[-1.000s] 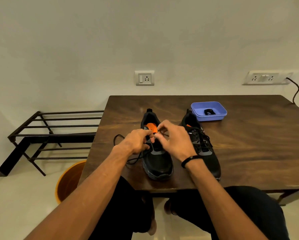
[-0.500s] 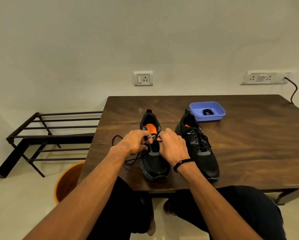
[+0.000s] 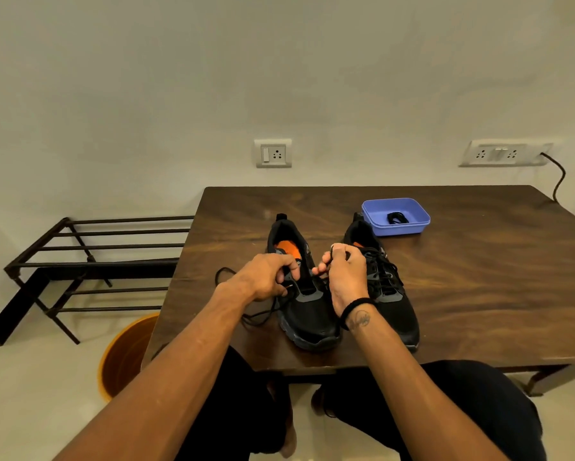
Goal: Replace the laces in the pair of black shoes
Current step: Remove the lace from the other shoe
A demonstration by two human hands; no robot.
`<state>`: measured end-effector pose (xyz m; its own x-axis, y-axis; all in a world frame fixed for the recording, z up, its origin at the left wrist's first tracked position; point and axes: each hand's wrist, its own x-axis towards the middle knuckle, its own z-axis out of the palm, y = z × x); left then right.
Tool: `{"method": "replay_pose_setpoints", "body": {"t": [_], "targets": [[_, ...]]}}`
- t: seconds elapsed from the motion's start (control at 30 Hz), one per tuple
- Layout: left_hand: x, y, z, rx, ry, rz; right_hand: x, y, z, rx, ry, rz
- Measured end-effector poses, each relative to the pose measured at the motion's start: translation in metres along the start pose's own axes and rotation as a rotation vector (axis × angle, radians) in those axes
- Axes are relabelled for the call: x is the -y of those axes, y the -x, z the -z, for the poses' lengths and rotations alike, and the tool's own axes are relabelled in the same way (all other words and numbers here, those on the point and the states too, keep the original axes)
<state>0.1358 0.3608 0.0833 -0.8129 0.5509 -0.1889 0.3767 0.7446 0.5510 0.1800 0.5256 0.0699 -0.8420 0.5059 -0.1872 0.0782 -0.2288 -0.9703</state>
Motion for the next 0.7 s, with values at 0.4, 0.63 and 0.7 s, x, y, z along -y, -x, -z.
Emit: {"method": "replay_pose_setpoints", "body": {"t": [0.4,0.63,0.7], "targets": [[-0.001,0.001,0.000,0.012,-0.036,-0.001,-0.008,0.009,0.005,0.201,1.057,0.235],[-0.003,0.010,0.003,-0.013,-0.059,-0.003,0.010,0.006,0.017,0.123,1.115,0.330],[-0.002,0.011,0.004,-0.018,-0.046,0.013,0.015,0.004,0.021,0.169,1.147,0.335]]}}
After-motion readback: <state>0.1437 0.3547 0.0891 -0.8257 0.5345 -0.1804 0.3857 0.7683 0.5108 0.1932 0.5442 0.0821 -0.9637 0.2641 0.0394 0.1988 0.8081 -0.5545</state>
